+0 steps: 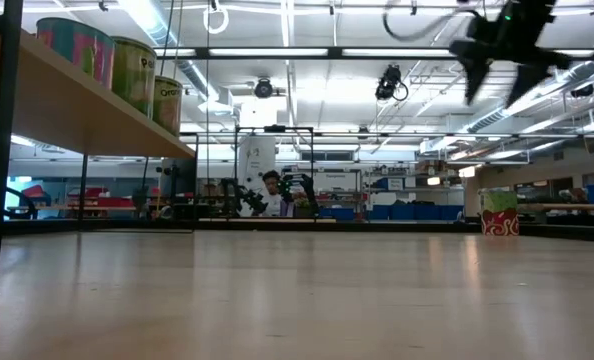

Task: Pick and place cans onto a shelf
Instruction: Put the canned spaghetti sauce on the shelf

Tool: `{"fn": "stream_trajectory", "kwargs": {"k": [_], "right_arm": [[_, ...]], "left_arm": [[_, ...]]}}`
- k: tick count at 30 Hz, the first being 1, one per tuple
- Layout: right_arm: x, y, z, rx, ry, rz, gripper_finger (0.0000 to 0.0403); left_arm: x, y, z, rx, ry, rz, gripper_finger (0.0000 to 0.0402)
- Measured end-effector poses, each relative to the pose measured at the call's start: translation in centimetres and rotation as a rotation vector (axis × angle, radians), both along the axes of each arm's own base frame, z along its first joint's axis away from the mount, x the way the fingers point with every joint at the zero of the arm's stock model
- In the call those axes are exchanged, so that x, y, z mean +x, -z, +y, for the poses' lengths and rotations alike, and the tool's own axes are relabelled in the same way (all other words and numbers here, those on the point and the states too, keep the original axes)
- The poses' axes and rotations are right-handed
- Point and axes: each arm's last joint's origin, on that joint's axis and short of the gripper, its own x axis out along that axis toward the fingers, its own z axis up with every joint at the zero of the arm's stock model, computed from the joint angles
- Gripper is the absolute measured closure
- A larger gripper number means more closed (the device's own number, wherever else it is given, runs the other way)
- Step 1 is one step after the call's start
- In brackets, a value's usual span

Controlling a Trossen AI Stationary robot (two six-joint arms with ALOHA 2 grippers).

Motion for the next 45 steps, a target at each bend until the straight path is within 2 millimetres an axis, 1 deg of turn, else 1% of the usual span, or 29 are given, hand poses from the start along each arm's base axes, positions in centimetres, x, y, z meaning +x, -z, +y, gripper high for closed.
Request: {"fn": "stream_trajectory", "kwargs": {"k": [2,4,7,11,14,17,22,25,30,35,41,45], "right_arm": [[-0.8,0.5,-0.4,-0.004,0.103,0.044,0.0055],[-1.0,1.3,-1.2,-0.025,0.194,0.042,0.0055],[-0.5,2.8,-3.0,-0.056,0.283,-0.017,0.0055],[0.0,5.5,-5.6,-0.06,0.386,-0.017,0.0052],[-0.2,7.2,-7.6,-0.044,0.478,0.017,0.0047],[-0.4,8.4,-9.3,-0.02,0.543,0.049,0.0044],[-0.9,10.1,-11.2,0.039,0.624,0.104,0.0044],[-1.0,11.1,-12.2,0.085,0.657,0.087,0.0044],[-0.6,12.6,-12.8,0.12,0.677,0.076,0.0044],[-0.1,13.3,-13.2,0.13,0.668,0.02,0.0044],[-0.3,12.7,-13.0,0.122,0.67,-0.01,0.0045],[-0.2,12.1,-13.0,0.094,0.674,-0.058,0.005]], "left_arm": [[0.2,0.1,0.4,0.009,-0.011,0.014,0.0059],[0.5,0.2,0.9,0.016,-0.029,0.017,0.0059],[1.1,0.3,1.7,0.024,-0.039,0.022,0.0059],[1.8,0.5,2.2,0.002,-0.01,0.009,0.0059],[1.9,0.7,2.1,-0.025,0.014,0.005,0.0059],[1.8,0.6,1.9,-0.034,0.034,-0.002,0.0059],[1.6,0.6,1.3,-0.035,0.063,-0.002,0.0059],[1.6,0.6,1.1,-0.032,0.072,0.002,0.0059],[1.7,0.9,1.1,-0.021,0.067,0.038,0.0059],[1.7,1.1,1.1,-0.013,0.057,0.053,0.0059],[1.6,1.0,1.2,0.027,0.028,0.071,0.0059],[1.6,1.0,1.6,0.048,0.004,0.078,0.0059]]}}
